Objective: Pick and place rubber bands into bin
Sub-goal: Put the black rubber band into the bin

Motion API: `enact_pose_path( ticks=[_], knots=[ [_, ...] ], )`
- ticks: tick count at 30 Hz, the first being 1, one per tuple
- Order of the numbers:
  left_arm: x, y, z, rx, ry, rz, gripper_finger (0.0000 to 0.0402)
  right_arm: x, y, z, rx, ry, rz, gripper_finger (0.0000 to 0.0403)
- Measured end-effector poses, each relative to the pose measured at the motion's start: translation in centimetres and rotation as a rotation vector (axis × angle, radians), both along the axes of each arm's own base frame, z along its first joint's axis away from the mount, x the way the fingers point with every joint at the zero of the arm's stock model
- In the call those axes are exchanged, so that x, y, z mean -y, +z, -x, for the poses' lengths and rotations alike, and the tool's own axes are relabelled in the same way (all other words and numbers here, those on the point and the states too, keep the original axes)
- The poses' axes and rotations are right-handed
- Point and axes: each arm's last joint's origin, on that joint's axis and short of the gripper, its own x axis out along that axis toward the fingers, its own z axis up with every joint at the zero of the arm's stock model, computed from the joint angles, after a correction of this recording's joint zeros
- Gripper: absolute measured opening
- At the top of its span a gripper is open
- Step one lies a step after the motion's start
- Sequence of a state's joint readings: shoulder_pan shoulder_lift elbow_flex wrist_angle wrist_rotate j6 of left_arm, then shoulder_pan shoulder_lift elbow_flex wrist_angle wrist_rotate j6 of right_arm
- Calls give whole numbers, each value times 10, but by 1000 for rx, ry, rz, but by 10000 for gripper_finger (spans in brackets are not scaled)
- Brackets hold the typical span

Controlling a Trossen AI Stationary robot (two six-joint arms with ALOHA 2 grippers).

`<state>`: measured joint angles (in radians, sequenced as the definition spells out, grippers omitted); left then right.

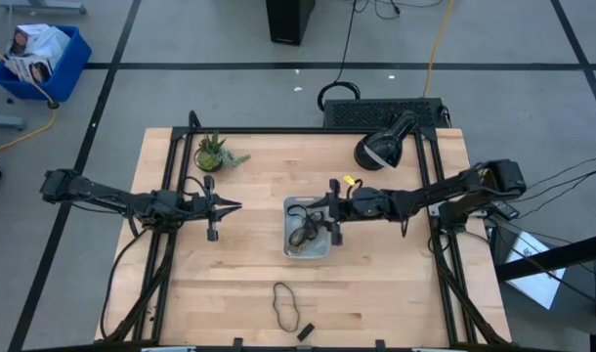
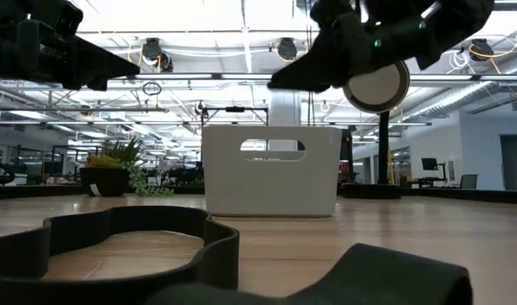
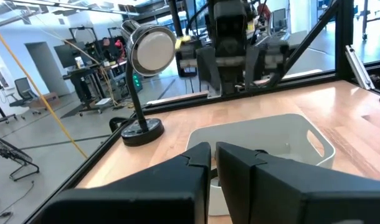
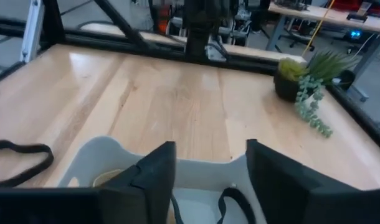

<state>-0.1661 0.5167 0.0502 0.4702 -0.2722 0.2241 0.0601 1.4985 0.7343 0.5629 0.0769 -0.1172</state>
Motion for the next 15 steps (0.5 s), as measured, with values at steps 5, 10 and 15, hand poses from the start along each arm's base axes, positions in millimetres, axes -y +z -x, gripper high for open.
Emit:
enact_pose_path(
  ticks=[5,10,15],
  knots=[
    [0,-1,0,-9,0,-1,31,0,25,15,79,30,19,75],
    [0,-2,0,-16,1,-3,31,3,40,42,184,46,-13,11],
    [-1,-3,0,-27,17,-5,31,-1,35,74,302,68,-48,2]
  ],
)
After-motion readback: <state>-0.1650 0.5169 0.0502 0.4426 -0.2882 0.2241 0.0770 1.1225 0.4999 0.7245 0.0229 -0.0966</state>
